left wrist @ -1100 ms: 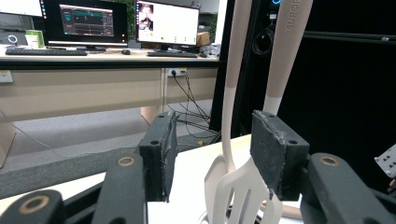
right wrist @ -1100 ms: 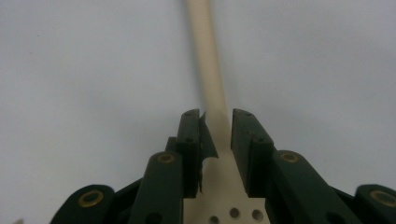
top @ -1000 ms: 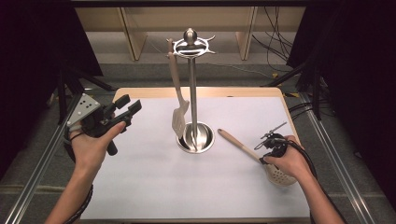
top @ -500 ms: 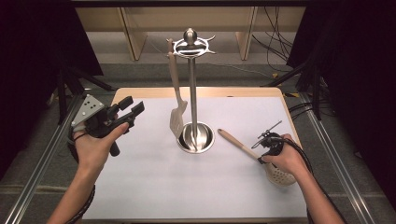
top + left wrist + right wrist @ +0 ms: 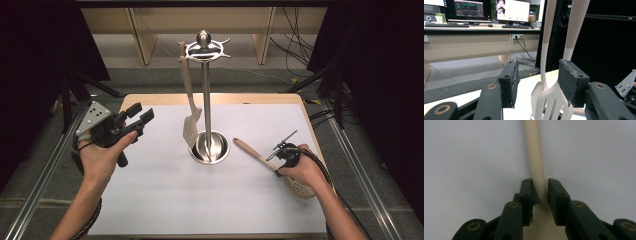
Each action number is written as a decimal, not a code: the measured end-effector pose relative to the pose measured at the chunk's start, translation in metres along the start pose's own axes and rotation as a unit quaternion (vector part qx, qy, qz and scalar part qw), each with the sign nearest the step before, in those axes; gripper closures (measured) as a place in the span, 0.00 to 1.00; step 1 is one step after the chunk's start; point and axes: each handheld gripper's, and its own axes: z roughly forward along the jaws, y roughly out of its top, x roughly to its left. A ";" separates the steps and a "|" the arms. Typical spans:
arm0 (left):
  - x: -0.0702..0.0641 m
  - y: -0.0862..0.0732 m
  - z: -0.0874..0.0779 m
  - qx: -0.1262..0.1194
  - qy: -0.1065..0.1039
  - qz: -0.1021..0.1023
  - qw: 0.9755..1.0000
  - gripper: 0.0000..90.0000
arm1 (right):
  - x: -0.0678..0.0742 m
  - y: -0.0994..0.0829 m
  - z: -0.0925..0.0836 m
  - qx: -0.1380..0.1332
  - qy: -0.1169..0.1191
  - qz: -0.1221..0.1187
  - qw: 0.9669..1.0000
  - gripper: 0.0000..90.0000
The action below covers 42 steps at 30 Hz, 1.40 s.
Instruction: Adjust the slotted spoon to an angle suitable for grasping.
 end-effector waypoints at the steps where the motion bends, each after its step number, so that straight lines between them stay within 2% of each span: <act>1: 0.000 0.000 0.000 0.001 0.000 0.000 1.000 0.56 | 0.000 0.000 0.000 0.000 -0.001 0.000 1.000 0.83; 3: 0.000 0.000 0.000 0.001 0.000 0.000 1.000 0.56 | 0.000 0.000 0.000 -0.003 -0.004 -0.008 1.000 0.84; 4: 0.000 0.000 0.000 0.000 0.001 0.001 1.000 0.56 | 0.002 0.000 0.000 0.001 -0.002 -0.005 1.000 0.84; 10: 0.000 0.000 0.000 -0.002 0.001 0.000 1.000 0.56 | 0.006 0.002 -0.001 0.011 -0.014 -0.026 1.000 0.85; 16: 0.001 0.000 0.000 0.000 0.001 0.000 1.000 0.56 | 0.009 0.001 -0.001 0.020 -0.008 -0.037 0.999 0.87; 20: 0.000 0.000 0.000 0.000 0.001 0.000 1.000 0.56 | 0.014 0.000 -0.003 0.040 -0.008 -0.046 0.998 0.87; 22: 0.000 0.000 0.000 0.001 0.001 0.000 1.000 0.56 | 0.015 0.000 -0.003 0.046 -0.009 -0.043 0.998 0.87; 26: -0.001 -0.001 0.000 0.001 0.000 0.000 1.000 0.56 | 0.014 0.001 -0.001 0.043 -0.009 -0.054 0.998 0.85; 28: -0.001 -0.001 0.000 0.001 0.000 0.000 1.000 0.55 | 0.013 0.001 0.000 0.041 -0.005 -0.051 0.998 0.83; 29: -0.001 -0.001 0.000 0.001 0.000 0.000 1.000 0.55 | 0.015 0.001 0.001 0.041 -0.004 -0.038 0.998 0.82; 30: 0.000 -0.001 0.000 0.001 0.000 0.000 1.000 0.55 | 0.013 0.001 0.002 0.039 -0.004 -0.047 0.998 0.81; 33: 0.000 -0.001 0.000 0.002 -0.001 0.001 1.000 0.55 | 0.012 0.002 0.003 0.036 -0.004 -0.052 0.998 0.81; 34: -0.001 -0.001 0.001 0.002 -0.001 0.000 1.000 0.55 | 0.014 0.002 0.002 0.042 -0.003 -0.042 0.998 0.81; 37: -0.001 -0.002 0.001 0.003 -0.002 0.000 1.000 0.55 | 0.014 0.004 0.004 0.043 -0.005 -0.051 0.998 0.83; 38: -0.001 -0.002 0.001 0.003 -0.002 0.001 1.000 0.55 | 0.016 0.005 0.003 0.051 -0.007 -0.046 0.998 0.84; 42: -0.001 -0.002 0.001 0.006 -0.003 0.001 1.000 0.55 | 0.017 0.006 0.004 0.052 -0.014 -0.046 0.998 0.87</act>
